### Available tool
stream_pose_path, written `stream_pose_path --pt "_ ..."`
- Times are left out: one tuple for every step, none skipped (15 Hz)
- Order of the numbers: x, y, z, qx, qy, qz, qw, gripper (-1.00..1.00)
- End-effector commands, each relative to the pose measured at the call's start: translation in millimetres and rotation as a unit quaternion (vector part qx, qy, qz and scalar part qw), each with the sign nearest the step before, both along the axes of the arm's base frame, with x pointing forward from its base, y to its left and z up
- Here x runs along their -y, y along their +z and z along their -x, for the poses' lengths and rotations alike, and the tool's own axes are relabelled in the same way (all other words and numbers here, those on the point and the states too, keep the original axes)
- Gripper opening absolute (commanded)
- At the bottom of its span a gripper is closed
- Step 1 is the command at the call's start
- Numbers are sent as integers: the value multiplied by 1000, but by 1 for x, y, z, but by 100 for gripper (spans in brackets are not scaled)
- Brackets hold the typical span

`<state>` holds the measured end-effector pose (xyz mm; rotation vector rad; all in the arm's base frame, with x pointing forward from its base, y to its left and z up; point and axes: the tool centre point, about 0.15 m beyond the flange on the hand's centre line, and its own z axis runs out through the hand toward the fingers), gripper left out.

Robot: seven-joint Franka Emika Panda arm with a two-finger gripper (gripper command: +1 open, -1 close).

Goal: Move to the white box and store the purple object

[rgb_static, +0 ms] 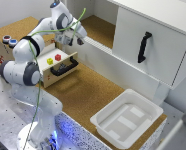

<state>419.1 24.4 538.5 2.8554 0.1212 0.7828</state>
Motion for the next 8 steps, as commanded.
stream_pose_path --pt "103 -30 26 35 84 -41 995 -100" --pt "118 -37 25 28 80 -45 995 -100" --pt "135 -46 26 22 75 -36 996 -100" --pt "154 -56 27 13 65 -38 997 -100" --pt "176 -66 31 4 55 -21 998 -100" --pt "196 -73 36 -13 42 -10 999 -100" --pt "219 -76 42 -23 27 2 999 -100" --pt "242 -79 48 -32 18 11 999 -100"
